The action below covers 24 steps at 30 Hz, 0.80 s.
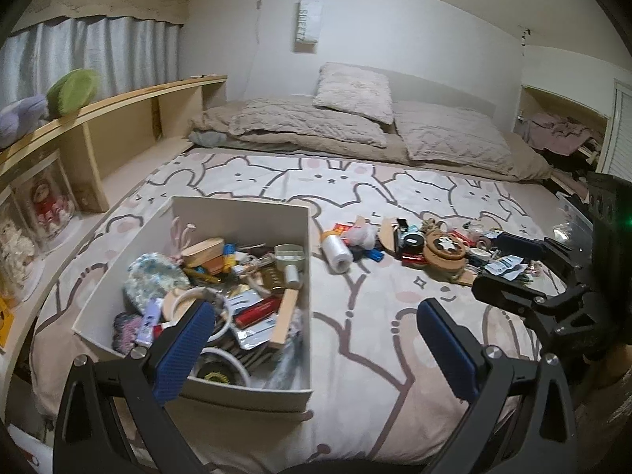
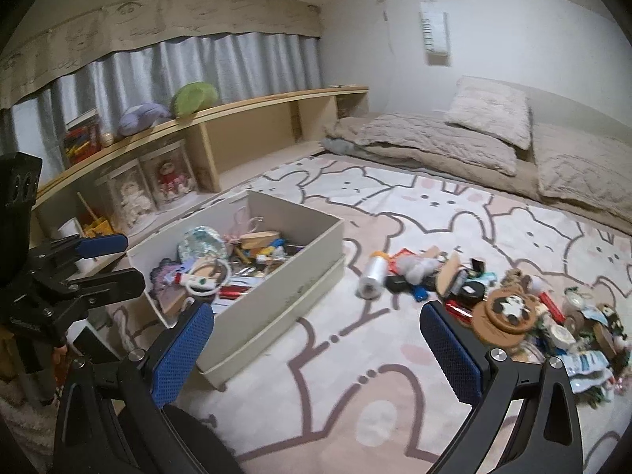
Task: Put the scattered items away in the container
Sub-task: 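Move both open tools over the pile toward the stacked cork panda coasters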
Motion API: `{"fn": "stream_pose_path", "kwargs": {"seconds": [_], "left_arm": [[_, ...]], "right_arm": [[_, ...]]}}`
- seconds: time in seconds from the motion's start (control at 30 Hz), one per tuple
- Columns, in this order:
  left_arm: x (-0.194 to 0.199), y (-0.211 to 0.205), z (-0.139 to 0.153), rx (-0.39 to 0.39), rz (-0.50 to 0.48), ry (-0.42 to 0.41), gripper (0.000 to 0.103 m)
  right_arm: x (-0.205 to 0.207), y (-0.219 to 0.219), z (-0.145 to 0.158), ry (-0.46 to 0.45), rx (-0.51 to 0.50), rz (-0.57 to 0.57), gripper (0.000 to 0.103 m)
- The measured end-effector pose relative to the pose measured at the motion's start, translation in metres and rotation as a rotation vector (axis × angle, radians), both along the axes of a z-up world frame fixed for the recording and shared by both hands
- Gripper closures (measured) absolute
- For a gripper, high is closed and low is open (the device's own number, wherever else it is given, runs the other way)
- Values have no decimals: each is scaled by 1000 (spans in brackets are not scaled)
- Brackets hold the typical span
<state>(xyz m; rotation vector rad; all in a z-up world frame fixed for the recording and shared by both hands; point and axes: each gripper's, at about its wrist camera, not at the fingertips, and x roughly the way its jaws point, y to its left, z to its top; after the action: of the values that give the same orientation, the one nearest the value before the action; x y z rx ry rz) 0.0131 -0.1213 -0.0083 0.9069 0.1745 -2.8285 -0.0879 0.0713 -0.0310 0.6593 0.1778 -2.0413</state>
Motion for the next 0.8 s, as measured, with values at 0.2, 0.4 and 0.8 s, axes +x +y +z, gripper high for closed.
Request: {"fn": "stream_pose_path", "kwargs": {"seconds": [0.2,0.4,0.8], "left_arm": [[-18,13,0,15,-24,7,0],[-33,27,1,8,-47,16,0],[-65,56,-8,23,-112,14,0]], "right_arm": [[-14,27,-1,2,9,-62,0],[-28,55,-1,5,15,-126,0],[-57,113,-2,3,31,-247,0]]}}
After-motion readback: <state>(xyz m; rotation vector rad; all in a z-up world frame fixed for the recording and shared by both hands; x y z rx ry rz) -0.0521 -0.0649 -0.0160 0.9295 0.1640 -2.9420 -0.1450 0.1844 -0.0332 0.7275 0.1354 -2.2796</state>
